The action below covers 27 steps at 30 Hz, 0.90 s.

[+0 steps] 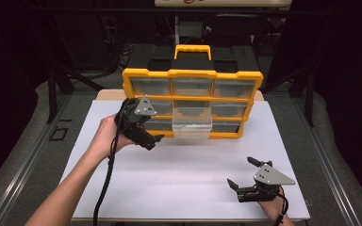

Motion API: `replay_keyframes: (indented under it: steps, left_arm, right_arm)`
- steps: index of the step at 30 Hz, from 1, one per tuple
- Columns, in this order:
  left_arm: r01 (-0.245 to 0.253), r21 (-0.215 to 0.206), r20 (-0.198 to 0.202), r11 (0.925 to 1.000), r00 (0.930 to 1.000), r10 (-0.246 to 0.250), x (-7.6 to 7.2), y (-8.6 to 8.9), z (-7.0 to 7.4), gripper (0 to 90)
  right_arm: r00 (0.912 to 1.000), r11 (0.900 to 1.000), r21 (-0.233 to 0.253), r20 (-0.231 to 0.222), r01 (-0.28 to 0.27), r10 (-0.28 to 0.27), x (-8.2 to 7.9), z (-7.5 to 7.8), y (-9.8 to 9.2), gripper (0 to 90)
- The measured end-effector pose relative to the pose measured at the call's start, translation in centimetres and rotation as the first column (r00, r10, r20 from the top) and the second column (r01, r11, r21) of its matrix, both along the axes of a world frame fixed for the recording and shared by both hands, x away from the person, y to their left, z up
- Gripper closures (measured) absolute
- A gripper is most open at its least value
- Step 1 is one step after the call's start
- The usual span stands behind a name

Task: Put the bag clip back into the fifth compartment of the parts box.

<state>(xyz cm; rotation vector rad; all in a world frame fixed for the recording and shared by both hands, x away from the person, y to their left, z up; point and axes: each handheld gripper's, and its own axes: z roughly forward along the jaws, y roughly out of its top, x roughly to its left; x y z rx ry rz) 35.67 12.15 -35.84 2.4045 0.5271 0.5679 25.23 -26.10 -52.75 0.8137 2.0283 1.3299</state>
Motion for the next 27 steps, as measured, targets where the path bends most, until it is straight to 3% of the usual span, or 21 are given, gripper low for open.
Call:
replay_keyframes:
  steps: [9, 15, 16, 27]
  left_arm:
    - [-0.069, -0.041, 0.011, 0.9968, 0.9975, 0.070, -2.0, 2.9, -2.8, 0.0]
    - [-0.093, -0.042, 0.001, 0.9948, 0.9957, 0.093, -2.9, 4.0, -4.6, 0.0]
    - [-0.106, -0.046, 0.005, 0.9933, 0.9943, 0.106, -3.3, 4.4, -5.4, 0.0]
    - [-0.162, -0.099, -0.015, 0.9819, 0.9868, 0.161, -4.9, 6.6, -9.2, 0.0]
  right_arm:
    - [1.0000, 1.000, -0.001, -0.001, 0.000, 0.000, 0.0, 0.0, 0.0, 0.0]
    - [1.0000, 1.000, -0.003, -0.003, -0.001, 0.001, 0.0, 0.0, 0.1, 0.0]
    - [1.0000, 1.000, -0.002, -0.003, 0.000, 0.000, 0.0, -0.1, 0.1, 0.0]
    - [1.0000, 1.000, -0.007, -0.009, 0.000, 0.000, 0.1, -0.1, 0.2, 0.0]
